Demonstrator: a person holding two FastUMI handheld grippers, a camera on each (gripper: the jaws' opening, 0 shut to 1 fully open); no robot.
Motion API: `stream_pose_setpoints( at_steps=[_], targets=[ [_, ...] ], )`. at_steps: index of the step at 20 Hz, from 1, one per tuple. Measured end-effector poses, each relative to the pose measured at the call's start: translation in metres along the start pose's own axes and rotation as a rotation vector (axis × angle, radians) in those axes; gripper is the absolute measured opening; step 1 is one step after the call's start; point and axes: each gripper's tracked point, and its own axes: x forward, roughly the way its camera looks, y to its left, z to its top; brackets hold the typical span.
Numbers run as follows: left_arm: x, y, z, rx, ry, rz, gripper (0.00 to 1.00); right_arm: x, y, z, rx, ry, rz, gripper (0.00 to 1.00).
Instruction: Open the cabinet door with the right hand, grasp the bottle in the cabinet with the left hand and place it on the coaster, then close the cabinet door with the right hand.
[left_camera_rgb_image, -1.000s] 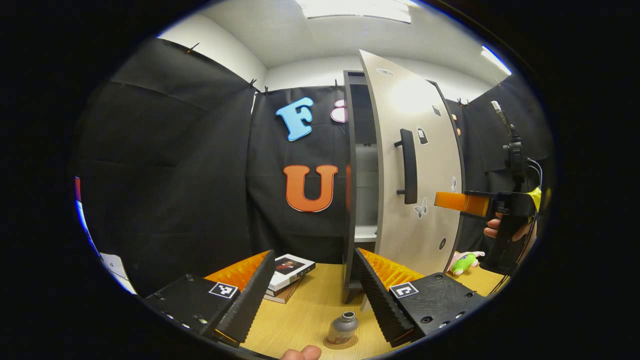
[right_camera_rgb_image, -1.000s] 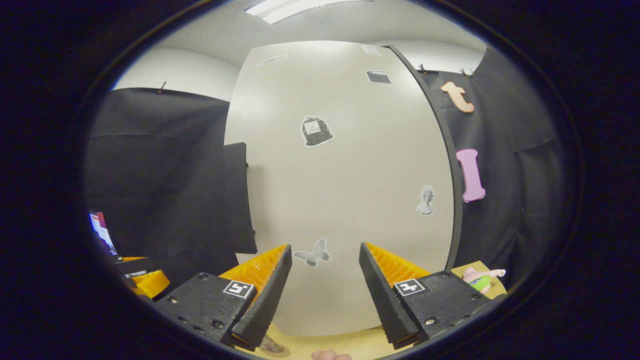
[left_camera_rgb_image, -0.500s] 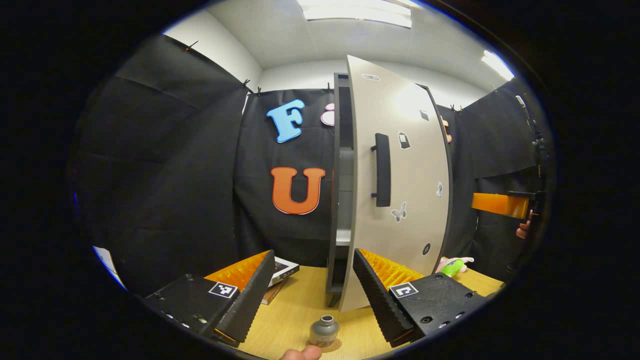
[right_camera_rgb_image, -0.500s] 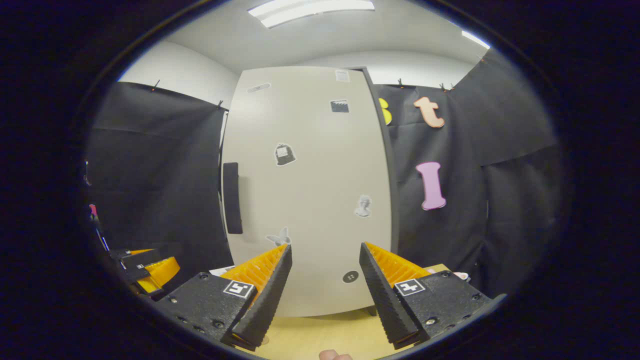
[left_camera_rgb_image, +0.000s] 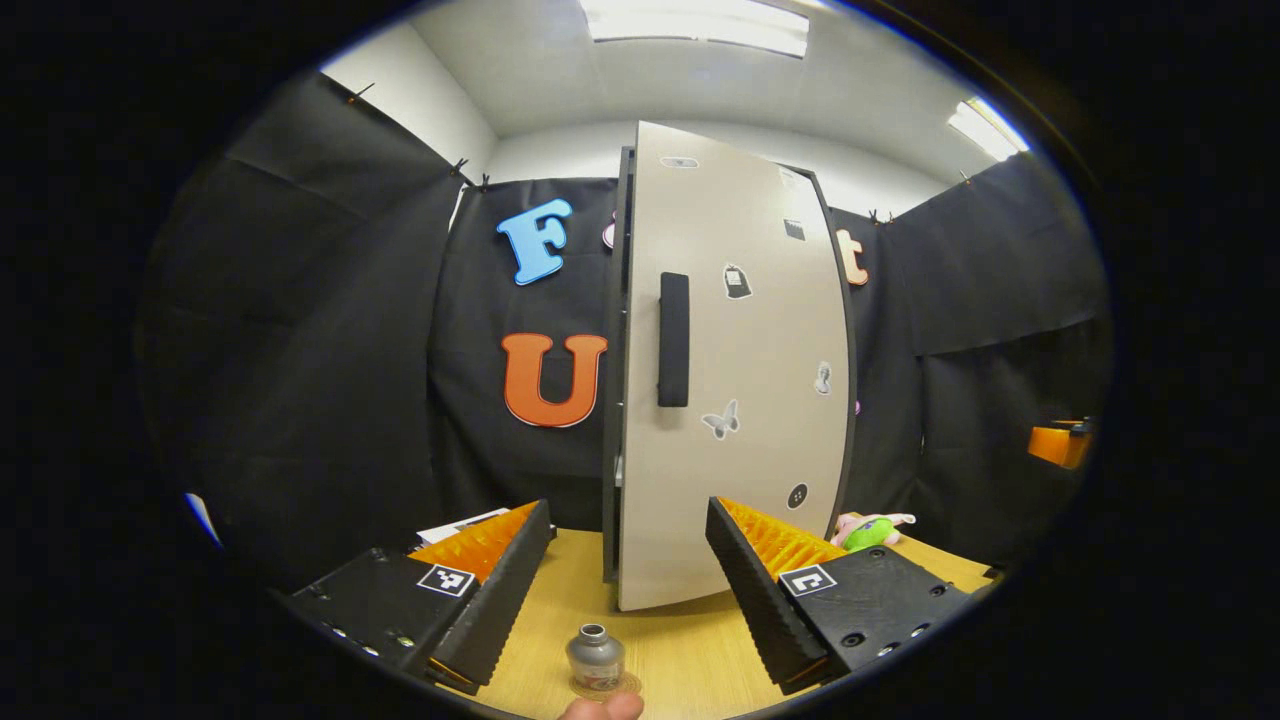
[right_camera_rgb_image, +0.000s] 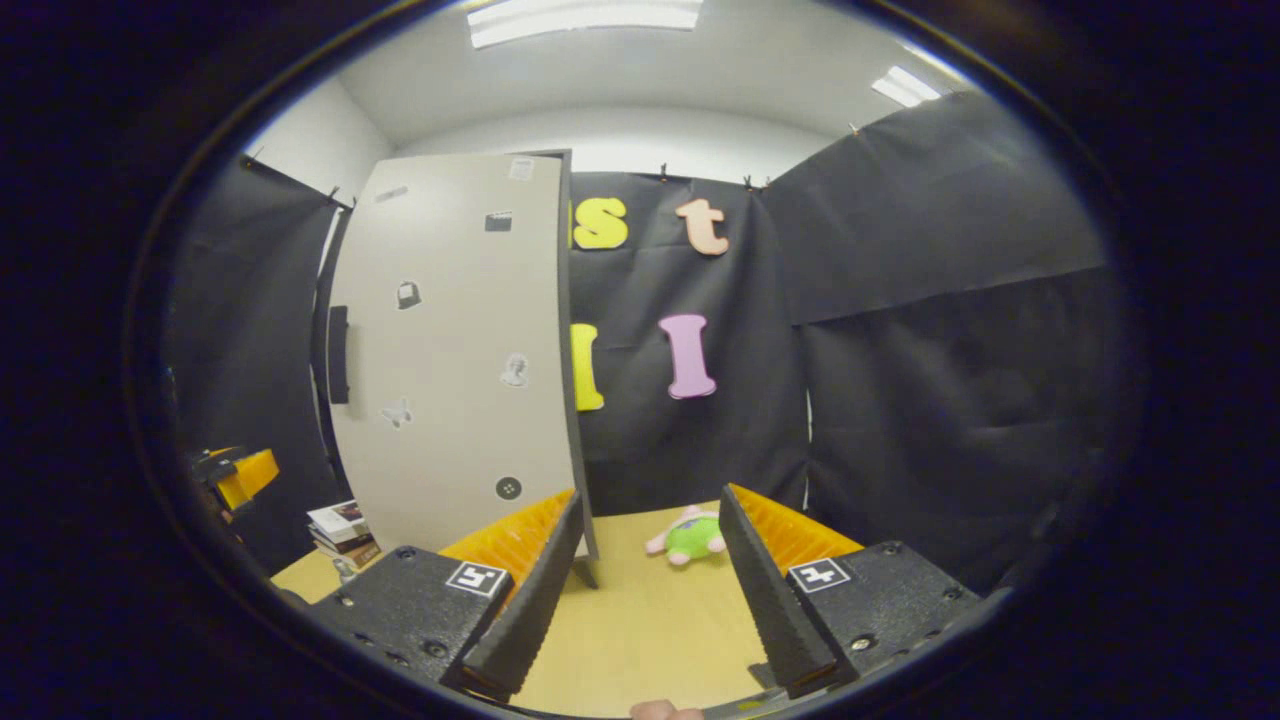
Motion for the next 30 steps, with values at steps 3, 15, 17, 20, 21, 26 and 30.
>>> stream_pose_setpoints(
  at_steps=[3, 15, 17, 20, 21, 26, 30],
  targets=[
    [-0.008, -0.011, -0.004, 0.003, -0.003, -0.012, 0.94, -0.003, -0.014, 0.003, 0.014, -0.019, -0.028, 0.88],
    [-0.036, -0.012, -0.008, -0.01, -0.008, 0.025, 0.95, -0.004, 0.007, -0.003, -0.007, -0.004, 0.055, 0.91],
    [-0.038, -0.012, -0.007, -0.008, -0.006, 0.032, 0.95, -0.003, 0.01, -0.004, -0.012, -0.001, 0.065, 0.93],
    [-0.038, -0.013, -0.006, 0.0, -0.003, 0.036, 0.95, -0.002, 0.016, -0.004, -0.005, 0.0, 0.088, 0.93],
    [-0.039, -0.015, -0.005, 0.0, -0.007, 0.034, 0.95, -0.003, 0.018, -0.003, 0.004, -0.002, 0.097, 0.93],
    [-0.037, -0.025, -0.009, -0.009, 0.001, 0.01, 0.95, -0.001, 0.015, -0.006, 0.012, 0.001, 0.096, 0.93],
    [-0.036, -0.028, -0.011, -0.014, 0.005, 0.002, 0.95, -0.001, 0.01, -0.009, 0.005, 0.005, 0.084, 0.93]
  ],
)
